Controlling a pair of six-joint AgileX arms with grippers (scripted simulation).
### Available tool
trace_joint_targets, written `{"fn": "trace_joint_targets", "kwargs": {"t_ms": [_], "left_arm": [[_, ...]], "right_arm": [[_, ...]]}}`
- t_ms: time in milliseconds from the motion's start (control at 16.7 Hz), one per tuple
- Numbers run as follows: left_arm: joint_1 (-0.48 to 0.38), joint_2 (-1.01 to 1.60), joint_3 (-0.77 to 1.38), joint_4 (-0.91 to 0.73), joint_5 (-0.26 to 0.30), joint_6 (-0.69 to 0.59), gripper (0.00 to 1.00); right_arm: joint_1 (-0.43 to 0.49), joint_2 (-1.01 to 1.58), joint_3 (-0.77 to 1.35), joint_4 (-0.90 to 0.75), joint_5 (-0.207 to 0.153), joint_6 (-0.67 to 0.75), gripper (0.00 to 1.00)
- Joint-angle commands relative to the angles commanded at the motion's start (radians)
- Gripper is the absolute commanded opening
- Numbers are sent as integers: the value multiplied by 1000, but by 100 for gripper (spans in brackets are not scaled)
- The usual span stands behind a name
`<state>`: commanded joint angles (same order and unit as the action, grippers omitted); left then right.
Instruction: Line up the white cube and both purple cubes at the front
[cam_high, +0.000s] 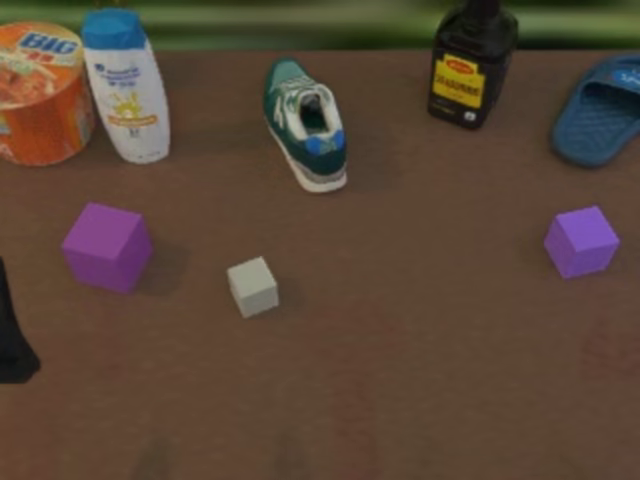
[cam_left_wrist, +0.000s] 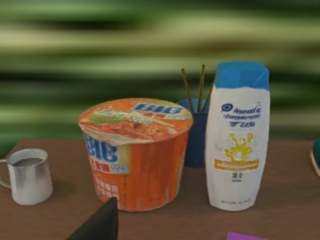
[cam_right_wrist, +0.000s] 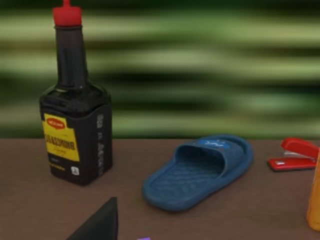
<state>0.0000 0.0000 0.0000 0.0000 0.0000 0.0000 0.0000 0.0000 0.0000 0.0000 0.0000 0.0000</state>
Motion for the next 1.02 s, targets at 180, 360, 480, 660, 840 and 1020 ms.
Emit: {"fn": "trace_joint_targets", "kwargs": {"t_ms": [180, 360, 480, 660, 840, 1020], "left_arm": [[-4, 10, 10, -7, 1, 4, 100], [-34, 103, 102, -67, 3, 40, 100], [-65, 219, 210, -135, 3, 79, 100], [-125, 472, 419, -268, 2, 156, 100], [-194, 799, 658, -428, 0, 246, 100], [-266, 1152, 901, -597, 0, 340, 100]], "right_arm": [[0, 0, 0, 0, 0, 0, 100], [0, 0, 0, 0, 0, 0, 100], [0, 0, 0, 0, 0, 0, 100], [0, 0, 0, 0, 0, 0, 100], [0, 0, 0, 0, 0, 0, 100], [0, 0, 0, 0, 0, 0, 100]]}}
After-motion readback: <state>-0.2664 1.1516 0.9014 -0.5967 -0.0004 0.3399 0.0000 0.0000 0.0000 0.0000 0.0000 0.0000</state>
